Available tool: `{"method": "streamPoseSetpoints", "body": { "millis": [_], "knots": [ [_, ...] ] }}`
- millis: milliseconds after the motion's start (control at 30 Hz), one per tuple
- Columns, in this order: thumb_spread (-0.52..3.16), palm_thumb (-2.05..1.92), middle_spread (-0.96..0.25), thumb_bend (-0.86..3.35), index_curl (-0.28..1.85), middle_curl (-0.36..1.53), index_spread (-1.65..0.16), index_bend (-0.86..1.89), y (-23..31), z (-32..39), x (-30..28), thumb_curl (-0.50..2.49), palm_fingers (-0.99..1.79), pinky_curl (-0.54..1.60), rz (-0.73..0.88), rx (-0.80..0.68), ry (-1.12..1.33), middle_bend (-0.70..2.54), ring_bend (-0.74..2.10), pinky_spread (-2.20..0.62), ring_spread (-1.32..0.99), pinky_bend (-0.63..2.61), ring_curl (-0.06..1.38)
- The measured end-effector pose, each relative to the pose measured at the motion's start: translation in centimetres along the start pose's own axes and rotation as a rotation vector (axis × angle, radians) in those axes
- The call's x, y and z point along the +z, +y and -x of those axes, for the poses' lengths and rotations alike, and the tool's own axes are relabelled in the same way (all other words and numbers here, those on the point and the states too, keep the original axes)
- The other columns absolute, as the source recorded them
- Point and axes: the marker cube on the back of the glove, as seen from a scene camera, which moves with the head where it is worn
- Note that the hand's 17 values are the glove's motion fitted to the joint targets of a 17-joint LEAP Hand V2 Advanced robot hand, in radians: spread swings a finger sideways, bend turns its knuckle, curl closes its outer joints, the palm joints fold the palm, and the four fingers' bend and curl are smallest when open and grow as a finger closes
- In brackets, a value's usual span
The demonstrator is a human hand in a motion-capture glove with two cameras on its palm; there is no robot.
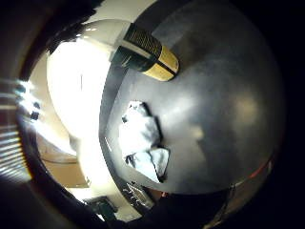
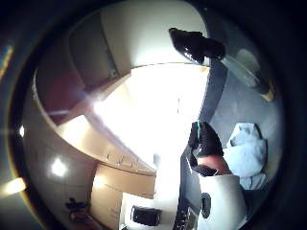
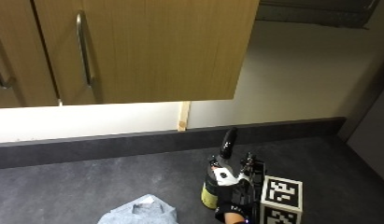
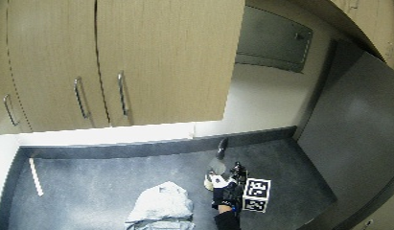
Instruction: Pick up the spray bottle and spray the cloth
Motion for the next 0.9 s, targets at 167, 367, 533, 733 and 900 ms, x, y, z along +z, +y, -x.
{"method": "streamPoseSetpoints", "body": {
  "millis": [167, 367, 533, 733, 900],
  "knots": [
    [0.99, 0.86, 0.09, -0.02, 0.23, 0.34, -0.33, 0.14, -2.1, -1.7, -0.2, 0.52, 0.16, 0.29, -0.03, 0.017, 0.007, 0.22, 0.45, 0.17, 0.15, 0.61, 0.33],
    [0.98, 0.87, 0.08, -0.02, 0.23, 0.34, -0.33, 0.14, -2.5, -1.9, -0.8, 0.53, 0.17, 0.29, -0.071, 0.028, -0.011, 0.22, 0.45, 0.17, 0.15, 0.6, 0.33],
    [0.98, 0.89, 0.07, -0.01, 0.24, 0.35, -0.33, 0.15, -3.1, -2.0, -1.1, 0.54, 0.2, 0.28, -0.086, 0.04, -0.028, 0.24, 0.45, 0.17, 0.15, 0.57, 0.34],
    [0.99, 0.91, 0.07, -0.01, 0.23, 0.39, -0.3, 0.13, -4.0, -2.3, -1.9, 0.54, 0.4, 0.25, -0.118, 0.049, -0.036, 0.35, 0.52, 0.17, 0.13, 0.48, 0.35],
    [1.03, 0.98, 0.04, 0.02, 0.3, 0.43, -0.24, 0.31, -4.9, -2.2, -2.4, 0.55, 0.67, 0.2, -0.148, 0.03, -0.043, 0.47, 0.45, 0.17, 0.09, 0.3, 0.33]
  ]
}}
